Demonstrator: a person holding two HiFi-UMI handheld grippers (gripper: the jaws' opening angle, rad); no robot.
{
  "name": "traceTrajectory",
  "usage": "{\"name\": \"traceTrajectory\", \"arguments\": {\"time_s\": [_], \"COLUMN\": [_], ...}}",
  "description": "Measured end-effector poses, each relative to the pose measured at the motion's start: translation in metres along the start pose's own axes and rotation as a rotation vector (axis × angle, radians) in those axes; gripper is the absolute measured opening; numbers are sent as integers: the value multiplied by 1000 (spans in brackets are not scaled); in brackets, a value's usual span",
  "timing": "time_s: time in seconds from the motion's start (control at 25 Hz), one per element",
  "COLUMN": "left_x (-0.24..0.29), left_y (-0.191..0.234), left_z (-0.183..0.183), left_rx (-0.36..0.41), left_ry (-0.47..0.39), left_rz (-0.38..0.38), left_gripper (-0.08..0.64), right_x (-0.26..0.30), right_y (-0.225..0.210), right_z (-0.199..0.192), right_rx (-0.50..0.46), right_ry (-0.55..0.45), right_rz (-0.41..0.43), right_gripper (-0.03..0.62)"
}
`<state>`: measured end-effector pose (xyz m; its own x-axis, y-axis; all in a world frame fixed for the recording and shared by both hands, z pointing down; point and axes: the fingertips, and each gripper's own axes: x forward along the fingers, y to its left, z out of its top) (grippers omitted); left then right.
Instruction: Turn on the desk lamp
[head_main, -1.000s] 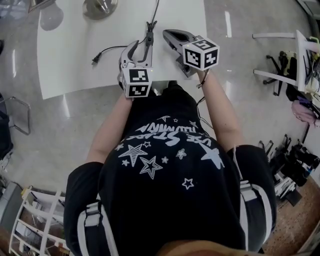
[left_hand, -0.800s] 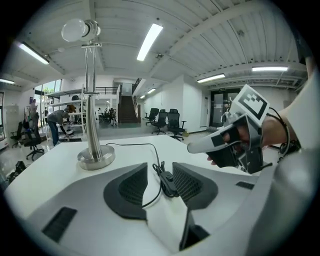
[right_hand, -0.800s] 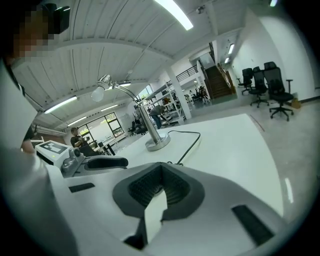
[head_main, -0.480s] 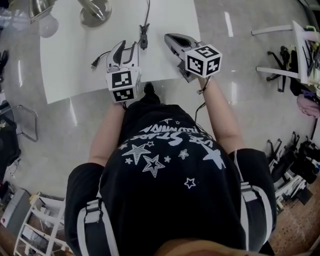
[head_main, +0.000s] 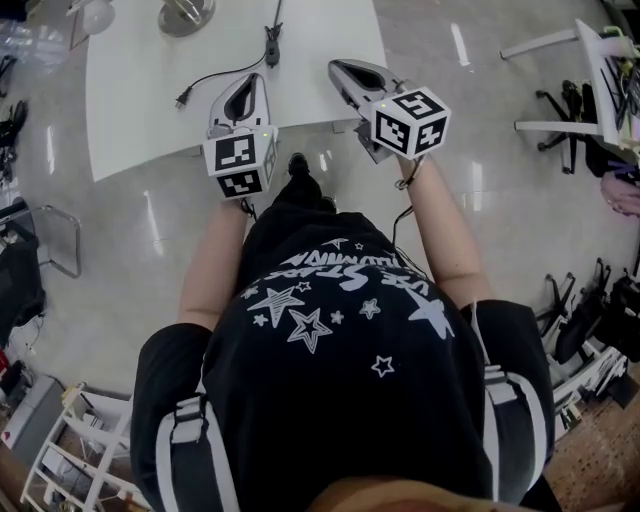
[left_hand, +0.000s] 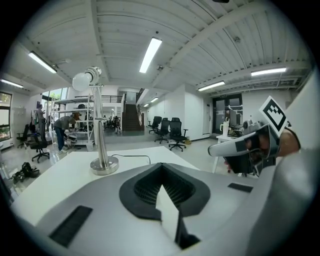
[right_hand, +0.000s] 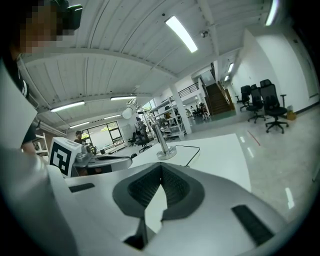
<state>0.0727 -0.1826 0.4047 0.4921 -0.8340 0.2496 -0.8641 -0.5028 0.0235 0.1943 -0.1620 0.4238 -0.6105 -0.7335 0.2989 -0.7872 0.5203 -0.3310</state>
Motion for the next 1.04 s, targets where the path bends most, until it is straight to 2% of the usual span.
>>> {"name": "traceTrajectory", "arguments": {"time_s": [0.36,0.72,0.88,1.04], "left_x": [-52,-71,-71,-64], "left_y": [-54,-101,-120,-143], "left_z": [3,18,19,16], "left_rx": [-9,14,38,38], "left_ry": [-38,-80,-77,-73], "left_rz": [-15,-17,-20,-35], "left_gripper": [8,8,8,8], "right_x": [-64,-115,-136,-161], "right_y": [30,36,31,12], "right_z": [-12,-4,-5,-18], "right_rx": [-73,-144,-146,-127], "right_ry": [-53,-126,-155,-143], "right_rz": [-3,-27,-34,-64], "right_gripper": [5,5,5,5]}}
